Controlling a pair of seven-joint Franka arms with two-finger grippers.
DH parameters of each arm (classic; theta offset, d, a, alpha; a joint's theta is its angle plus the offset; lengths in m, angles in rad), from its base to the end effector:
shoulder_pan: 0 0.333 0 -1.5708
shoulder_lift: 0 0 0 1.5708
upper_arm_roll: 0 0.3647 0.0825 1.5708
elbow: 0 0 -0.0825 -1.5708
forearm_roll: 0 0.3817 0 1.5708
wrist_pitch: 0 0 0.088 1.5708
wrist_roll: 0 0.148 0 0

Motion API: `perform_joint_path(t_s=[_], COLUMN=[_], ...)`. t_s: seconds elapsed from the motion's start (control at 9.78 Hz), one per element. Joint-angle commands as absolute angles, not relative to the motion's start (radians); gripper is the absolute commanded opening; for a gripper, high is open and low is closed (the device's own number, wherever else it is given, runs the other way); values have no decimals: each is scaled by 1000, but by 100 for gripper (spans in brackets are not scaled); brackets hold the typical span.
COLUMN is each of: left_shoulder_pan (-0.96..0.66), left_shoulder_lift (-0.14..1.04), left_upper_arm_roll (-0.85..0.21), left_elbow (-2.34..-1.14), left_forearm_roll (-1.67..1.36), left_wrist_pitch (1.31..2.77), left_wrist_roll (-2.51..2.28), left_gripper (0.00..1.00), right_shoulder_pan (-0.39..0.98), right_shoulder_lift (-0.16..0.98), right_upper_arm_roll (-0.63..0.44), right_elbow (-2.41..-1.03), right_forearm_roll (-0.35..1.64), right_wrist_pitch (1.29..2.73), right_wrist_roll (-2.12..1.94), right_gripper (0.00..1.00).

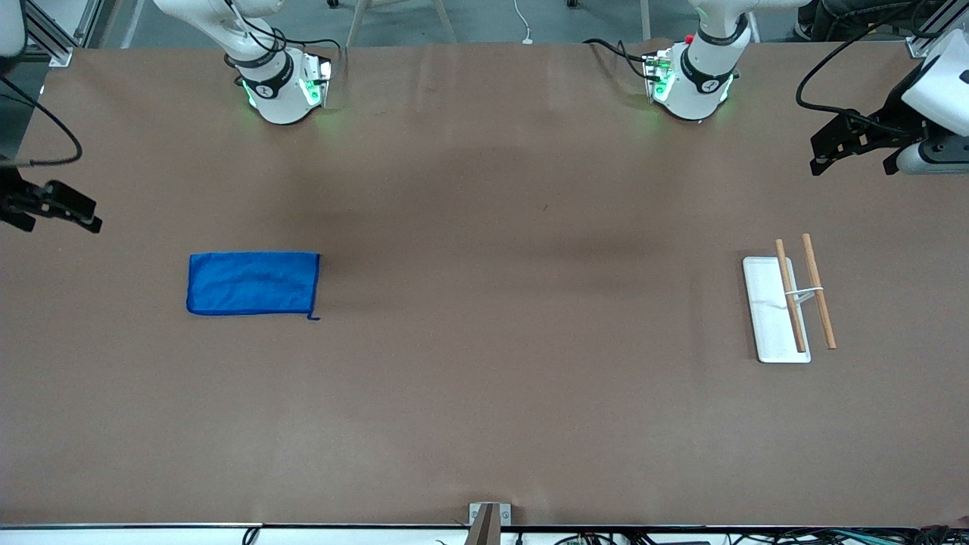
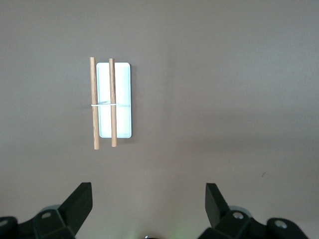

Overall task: Right arm passes towel to left arm to hang
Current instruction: 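Reach the right gripper down to the blue towel's edge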

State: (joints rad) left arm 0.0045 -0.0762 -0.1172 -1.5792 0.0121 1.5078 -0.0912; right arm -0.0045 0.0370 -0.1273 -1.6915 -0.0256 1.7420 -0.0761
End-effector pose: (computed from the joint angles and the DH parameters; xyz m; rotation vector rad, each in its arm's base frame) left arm 0.5152 -0.0592 0.6633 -3.1210 0.0318 -0.0100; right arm 0.5705 -0.0778 0.5694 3.1093 -0.0799 0.0165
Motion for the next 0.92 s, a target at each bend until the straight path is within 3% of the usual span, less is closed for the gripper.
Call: perform_joint_path(t_s=[0.0,0.41,0.82], left_shoulder_pan=[0,-6,-5], left_shoulder_lift=[-49,-37,-37], left_upper_arm_roll=[-123,-124,-124], left_elbow=[-1583,-1583,-1583], left_forearm_roll=[14,14,14], left_wrist_pitch=[1500,1502,1500], left_wrist_roll=[-83,-84,-80], left_gripper=[100,100,100], right_shoulder_pan=[-55,-87,-63], right_shoulder_lift=[72,178,342], right_upper_arm_roll=[-121,-121,-117], right_elbow=[-1838,-2145,-2164], right_forearm_roll=[-25,-25,-23], right_wrist_pitch=[1913,2320,2428], right_wrist_roll=[-75,-80,-78], right_gripper=[100,100,95])
